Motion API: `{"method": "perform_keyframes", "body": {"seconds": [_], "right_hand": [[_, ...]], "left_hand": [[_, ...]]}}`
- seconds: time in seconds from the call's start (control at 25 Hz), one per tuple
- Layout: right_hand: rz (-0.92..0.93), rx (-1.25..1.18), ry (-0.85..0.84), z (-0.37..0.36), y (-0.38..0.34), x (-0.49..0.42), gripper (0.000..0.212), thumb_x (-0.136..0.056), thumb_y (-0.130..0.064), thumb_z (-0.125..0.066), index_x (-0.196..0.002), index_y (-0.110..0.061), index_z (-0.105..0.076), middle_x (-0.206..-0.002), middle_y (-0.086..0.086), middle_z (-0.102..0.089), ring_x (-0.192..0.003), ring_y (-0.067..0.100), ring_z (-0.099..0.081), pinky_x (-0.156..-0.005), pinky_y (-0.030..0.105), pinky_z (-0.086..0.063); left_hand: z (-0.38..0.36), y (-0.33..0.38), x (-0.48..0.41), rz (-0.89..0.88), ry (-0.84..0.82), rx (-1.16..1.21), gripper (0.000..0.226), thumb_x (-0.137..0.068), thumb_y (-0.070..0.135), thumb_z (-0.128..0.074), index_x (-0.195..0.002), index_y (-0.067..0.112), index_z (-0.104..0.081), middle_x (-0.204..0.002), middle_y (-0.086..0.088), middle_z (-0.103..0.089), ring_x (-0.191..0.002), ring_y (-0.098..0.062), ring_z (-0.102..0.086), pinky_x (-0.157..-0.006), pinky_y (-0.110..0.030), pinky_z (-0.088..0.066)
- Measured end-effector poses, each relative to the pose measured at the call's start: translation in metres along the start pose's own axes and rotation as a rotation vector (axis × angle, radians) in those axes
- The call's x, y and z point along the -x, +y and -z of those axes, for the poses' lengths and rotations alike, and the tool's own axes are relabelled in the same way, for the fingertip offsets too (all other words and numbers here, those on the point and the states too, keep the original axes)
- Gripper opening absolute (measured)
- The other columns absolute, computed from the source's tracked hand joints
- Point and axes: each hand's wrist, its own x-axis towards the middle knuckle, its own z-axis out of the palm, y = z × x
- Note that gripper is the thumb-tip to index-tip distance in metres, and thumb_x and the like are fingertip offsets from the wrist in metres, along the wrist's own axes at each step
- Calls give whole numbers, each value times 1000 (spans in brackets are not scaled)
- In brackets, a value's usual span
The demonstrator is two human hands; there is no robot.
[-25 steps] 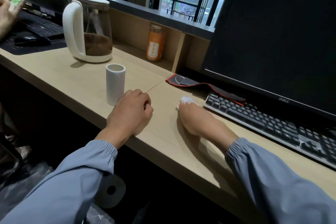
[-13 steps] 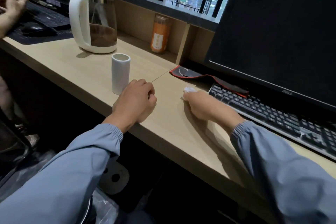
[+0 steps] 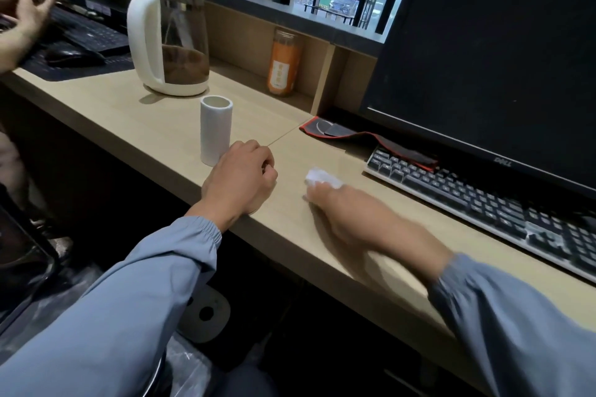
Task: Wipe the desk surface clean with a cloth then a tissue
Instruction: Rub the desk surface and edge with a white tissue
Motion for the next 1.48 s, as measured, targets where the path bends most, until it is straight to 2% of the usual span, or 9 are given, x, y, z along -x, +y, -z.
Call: {"method": "perform_keyframes", "body": {"seconds": [0.08, 0.2, 0.48, 0.68, 0.84, 1.0, 1.08, 1.24, 1.48], "right_hand": [[78, 37, -60, -9, -23, 28, 32, -100, -13, -45, -126, -9, -62, -120, 12, -64, -77, 28, -67, -59, 36, -52], [86, 88, 28, 10, 16, 15, 42, -109, -18, -33, -149, -12, -45, -151, 11, -48, -123, 29, -59, -103, 35, -44], [227, -73, -175, -15, -16, 46, 60, -106, -4, -39, -161, -17, -18, -168, 5, -15, -140, 33, -43, -110, 47, -41], [106, -96, -1, 3, 9, 29, 48, -110, -46, -29, -157, -36, -31, -161, -23, -20, -145, 7, -31, -115, 26, -23], [262, -150, -145, -2, -11, 53, 55, -110, -14, -29, -162, -23, -13, -170, 1, -5, -149, 24, -30, -116, 38, -31], [23, -117, -54, 11, 28, 31, 50, -110, -39, -20, -160, -35, -22, -168, -8, -16, -148, 19, -32, -114, 9, -14], [113, -122, -96, 9, 16, 46, 55, -106, -49, -18, -159, -36, -25, -167, -7, -19, -148, 17, -31, -116, 17, -19], [329, -207, -217, 2, -9, 71, 57, -107, -5, -33, -161, -20, -21, -169, 2, -12, -153, 19, -22, -121, 33, -24], [137, -240, -129, 9, -14, 26, 46, -111, -24, -31, -157, -20, -34, -165, -3, -27, -148, 18, -28, -115, 27, -26]], "left_hand": [[-2, -1, -1, 3, 4, -6, 19, -99, 29, -48, -101, 24, -66, -105, 9, -56, -104, -17, -46, -92, -37, -45], [-1, 0, -2, -9, 2, -13, 20, -99, 29, -48, -102, 24, -66, -106, 8, -57, -102, -16, -44, -92, -37, -46], [-2, 0, -1, 5, 15, -22, 20, -99, 28, -49, -102, 22, -67, -109, 5, -59, -105, -20, -46, -93, -38, -45], [-2, 2, -1, 1, -7, -34, 19, -99, 29, -49, -104, 23, -66, -109, 5, -59, -105, -19, -46, -94, -37, -44], [-2, 1, -3, 7, 1, -37, 18, -99, 30, -50, -103, 23, -65, -109, 6, -58, -101, -17, -43, -92, -36, -42], [-1, 2, -1, -16, 3, -43, 18, -100, 30, -50, -105, 22, -65, -110, 4, -59, -102, -18, -45, -92, -38, -45], [-2, 1, -3, -13, 3, -47, 18, -100, 30, -49, -105, 22, -65, -110, 4, -59, -102, -18, -45, -90, -37, -44], [-3, 0, -4, -13, 6, -56, 16, -98, 30, -50, -102, 23, -64, -107, 5, -58, -101, -19, -45, -87, -36, -42], [-1, 1, -3, -25, -10, -83, 19, -100, 29, -48, -106, 22, -64, -111, 2, -60, -103, -21, -47, -93, -42, -45]]}}
